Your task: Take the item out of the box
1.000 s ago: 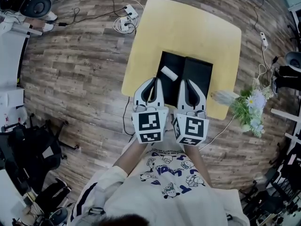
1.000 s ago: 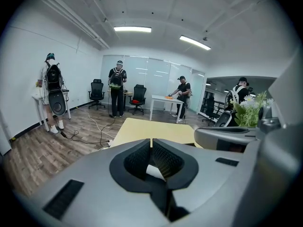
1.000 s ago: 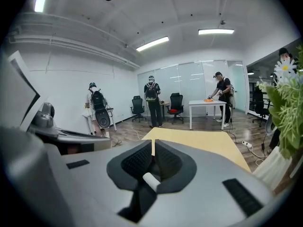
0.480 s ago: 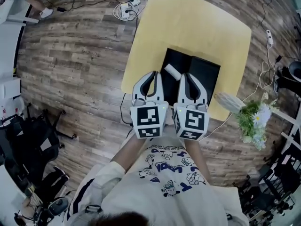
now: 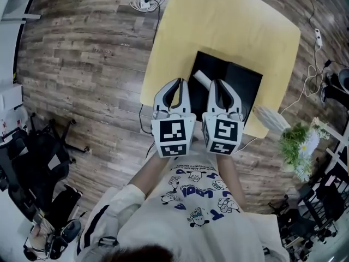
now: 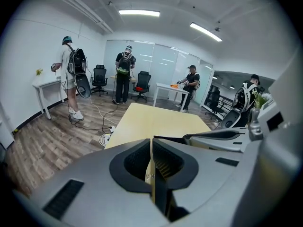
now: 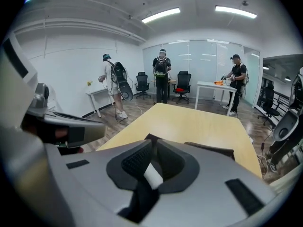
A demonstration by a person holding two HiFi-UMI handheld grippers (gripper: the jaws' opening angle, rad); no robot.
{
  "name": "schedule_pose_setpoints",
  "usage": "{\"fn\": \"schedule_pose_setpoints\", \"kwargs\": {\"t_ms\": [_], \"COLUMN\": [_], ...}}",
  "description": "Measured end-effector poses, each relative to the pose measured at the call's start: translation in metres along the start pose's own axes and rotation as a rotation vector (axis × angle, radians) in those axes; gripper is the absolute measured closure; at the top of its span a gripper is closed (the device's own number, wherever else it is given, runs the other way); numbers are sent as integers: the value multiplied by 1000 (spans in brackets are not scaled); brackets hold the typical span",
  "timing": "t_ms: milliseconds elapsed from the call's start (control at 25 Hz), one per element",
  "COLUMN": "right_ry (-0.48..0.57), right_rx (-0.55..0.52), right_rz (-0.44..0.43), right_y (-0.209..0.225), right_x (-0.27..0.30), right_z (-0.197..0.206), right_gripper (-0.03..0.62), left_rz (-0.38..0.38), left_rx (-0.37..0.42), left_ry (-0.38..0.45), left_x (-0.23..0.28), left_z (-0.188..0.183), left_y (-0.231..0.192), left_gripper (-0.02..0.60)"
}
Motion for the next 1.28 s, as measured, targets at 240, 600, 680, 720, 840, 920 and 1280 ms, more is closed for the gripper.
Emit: {"fn": "schedule_pose_setpoints", "kwargs": {"t_ms": [240, 600, 680, 720, 840, 920, 1280], "right_ry": [-74, -190, -210, -219, -255, -288, -414], "right_rx": [0, -44, -48, -49, -55, -68, -125], "right_rz": [-9, -6, -11, -14, -18, -24, -27], "right_y": [3, 3, 4, 3, 0, -2, -8], "right_x": [15, 28, 31, 33, 37, 41, 57], "right_z": [9, 21, 22, 22, 25, 27, 34], "right_gripper": [554, 549, 471, 467, 467, 461, 418], "left_rz": [9, 7, 5, 5, 6, 6, -3], "left_rx": [2, 6, 5, 4, -3, -7, -15], "left_ry": [-42, -85, -85, -86, -94, -100, -128], "left_x": [11, 19, 21, 22, 23, 24, 27], "left_z": [7, 16, 16, 17, 20, 21, 28], "left_y": [0, -1, -1, -2, -4, -6, -15], "left_gripper": [555, 555, 555, 555, 555, 556, 557]}}
Point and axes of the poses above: the fingertips, and each gripper's own axes: x forward along the fingers, y to its right, z out of its underside, the point moved 9 cm from there along -x, backward along the fingers, and after that the axes turned 8 degrees about x, right-handed, at the moved point
